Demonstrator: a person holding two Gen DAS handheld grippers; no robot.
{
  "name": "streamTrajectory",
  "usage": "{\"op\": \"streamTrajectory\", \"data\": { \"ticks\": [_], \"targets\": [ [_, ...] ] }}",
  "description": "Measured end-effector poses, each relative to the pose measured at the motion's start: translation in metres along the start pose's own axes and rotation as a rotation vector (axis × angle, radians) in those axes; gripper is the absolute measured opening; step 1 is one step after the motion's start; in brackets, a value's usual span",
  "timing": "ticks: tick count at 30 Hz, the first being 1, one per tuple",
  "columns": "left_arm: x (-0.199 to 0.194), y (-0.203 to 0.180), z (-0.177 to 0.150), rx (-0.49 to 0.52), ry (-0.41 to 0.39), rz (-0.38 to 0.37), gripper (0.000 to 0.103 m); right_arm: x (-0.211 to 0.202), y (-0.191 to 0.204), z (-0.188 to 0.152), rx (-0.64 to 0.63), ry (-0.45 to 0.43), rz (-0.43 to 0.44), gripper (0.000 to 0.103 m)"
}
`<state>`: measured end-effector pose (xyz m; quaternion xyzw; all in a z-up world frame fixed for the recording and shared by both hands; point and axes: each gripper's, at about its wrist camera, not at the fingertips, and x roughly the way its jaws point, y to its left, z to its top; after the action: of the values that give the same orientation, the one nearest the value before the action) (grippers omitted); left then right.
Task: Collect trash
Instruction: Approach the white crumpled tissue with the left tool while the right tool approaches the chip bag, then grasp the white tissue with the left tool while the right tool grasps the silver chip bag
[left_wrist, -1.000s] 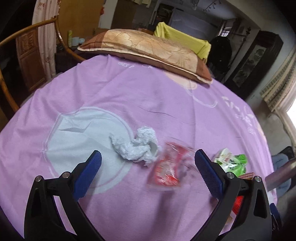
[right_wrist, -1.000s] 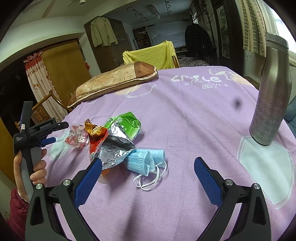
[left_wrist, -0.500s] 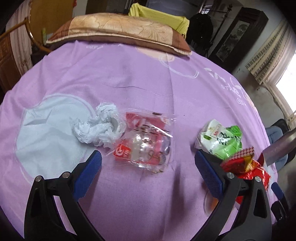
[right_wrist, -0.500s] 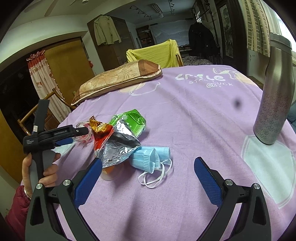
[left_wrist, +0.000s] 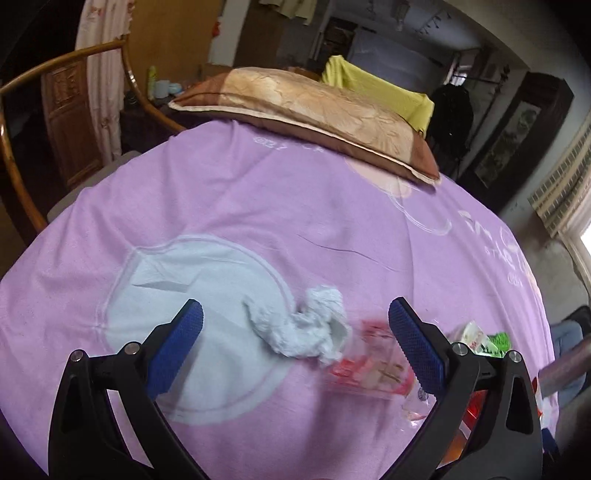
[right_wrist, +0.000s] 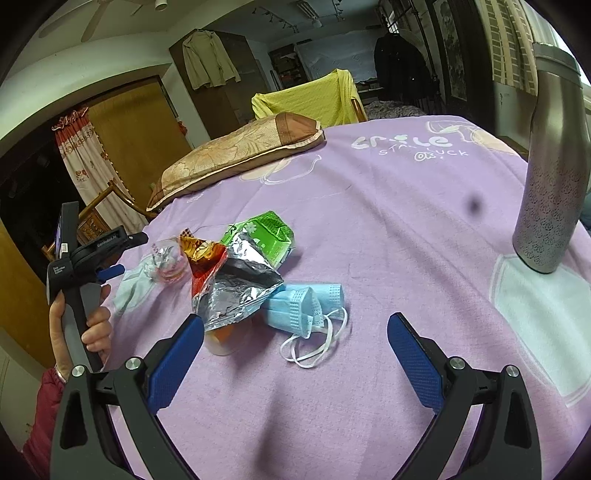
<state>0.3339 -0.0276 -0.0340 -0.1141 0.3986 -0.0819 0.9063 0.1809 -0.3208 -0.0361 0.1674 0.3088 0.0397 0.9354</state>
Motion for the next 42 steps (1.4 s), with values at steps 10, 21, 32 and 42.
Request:
{"op": "streamTrajectory", "data": {
  "ticks": [10, 21, 32, 42],
  "targets": [
    [0.045, 0.009, -0.002, -0.028, 0.177, -0.016, 0.097, -0.001, 0.001, 0.000, 0.000, -0.003, 0.004, 0.098],
    [0.060, -0.017, -0.013, 0.149, 0.147, 0.183, 0.096, 0.001, 0.002, -0.001, -0.014, -0.005, -0.018, 0.098],
    [0.063, -0.022, -0.018, 0.193, 0.146, 0.238, 0.097, 0.014, 0.023, 0.012, -0.046, 0.027, 0.037, 0.098],
    [0.063, -0.022, -0.018, 0.193, 0.146, 0.238, 0.097, 0.056, 0.077, 0.029, -0.246, 0.044, -0.038, 0.087]
  ]
}}
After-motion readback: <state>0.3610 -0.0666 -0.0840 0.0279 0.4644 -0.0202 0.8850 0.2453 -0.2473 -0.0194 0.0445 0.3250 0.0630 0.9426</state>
